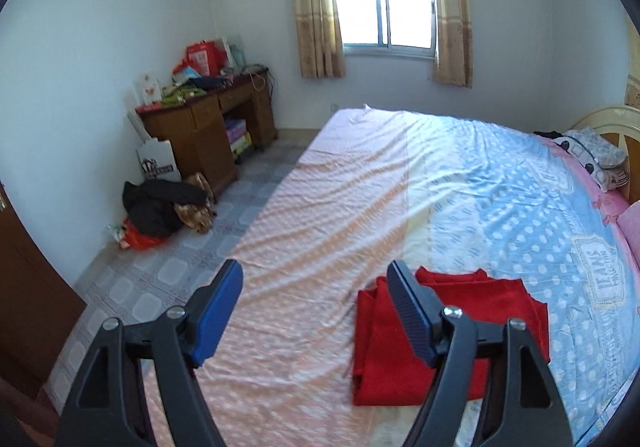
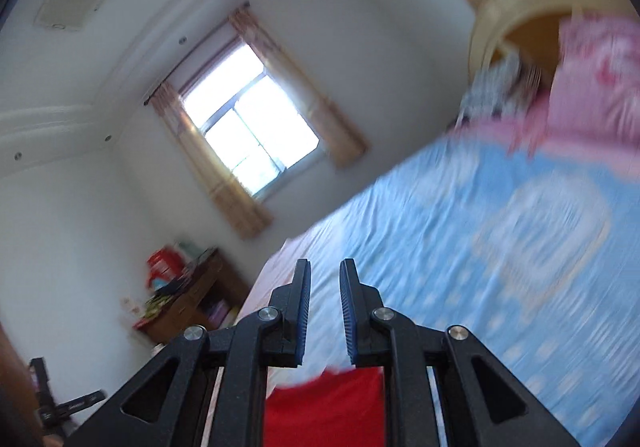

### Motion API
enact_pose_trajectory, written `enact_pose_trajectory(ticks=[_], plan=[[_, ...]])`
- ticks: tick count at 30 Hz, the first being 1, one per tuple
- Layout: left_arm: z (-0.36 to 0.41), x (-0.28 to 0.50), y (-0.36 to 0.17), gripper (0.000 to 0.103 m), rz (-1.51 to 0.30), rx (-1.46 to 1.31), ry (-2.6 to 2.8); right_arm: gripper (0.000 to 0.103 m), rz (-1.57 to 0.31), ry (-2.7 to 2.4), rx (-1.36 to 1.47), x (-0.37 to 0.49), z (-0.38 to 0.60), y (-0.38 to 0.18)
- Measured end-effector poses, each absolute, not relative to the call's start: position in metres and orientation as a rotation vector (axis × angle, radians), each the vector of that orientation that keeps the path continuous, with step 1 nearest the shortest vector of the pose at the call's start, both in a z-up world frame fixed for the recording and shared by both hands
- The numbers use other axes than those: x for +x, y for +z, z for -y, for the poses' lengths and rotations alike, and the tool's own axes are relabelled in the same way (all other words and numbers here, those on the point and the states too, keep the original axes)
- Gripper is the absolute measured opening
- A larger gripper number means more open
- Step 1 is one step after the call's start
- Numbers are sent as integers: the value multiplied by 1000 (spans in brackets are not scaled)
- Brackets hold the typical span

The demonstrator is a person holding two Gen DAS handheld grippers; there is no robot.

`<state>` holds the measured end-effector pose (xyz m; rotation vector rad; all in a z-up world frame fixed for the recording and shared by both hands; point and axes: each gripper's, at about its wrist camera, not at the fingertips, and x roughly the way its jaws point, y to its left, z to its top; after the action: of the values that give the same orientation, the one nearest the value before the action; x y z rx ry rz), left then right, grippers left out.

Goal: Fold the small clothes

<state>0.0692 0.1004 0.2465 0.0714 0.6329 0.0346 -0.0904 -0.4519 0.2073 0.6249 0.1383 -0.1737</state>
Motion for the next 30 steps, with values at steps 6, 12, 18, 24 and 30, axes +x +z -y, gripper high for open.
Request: enact_pose_trajectory(ticks=[6, 12, 18, 24, 30], plan=[[-116, 56, 280, 77, -586, 65, 87, 15, 21, -433, 433, -159, 483, 310], [-109, 27, 316, 77, -544, 88, 109, 19, 122, -552, 512, -230, 521, 368], [-110, -10, 368, 77, -490, 54, 104, 19, 172, -687, 519, -311, 543, 424], [-87, -49, 409, 79, -438, 48, 126, 22, 149, -775, 438, -410, 551, 490], [-36, -93, 429, 81, -425, -21, -6, 50, 92, -793, 340, -519, 548, 530]])
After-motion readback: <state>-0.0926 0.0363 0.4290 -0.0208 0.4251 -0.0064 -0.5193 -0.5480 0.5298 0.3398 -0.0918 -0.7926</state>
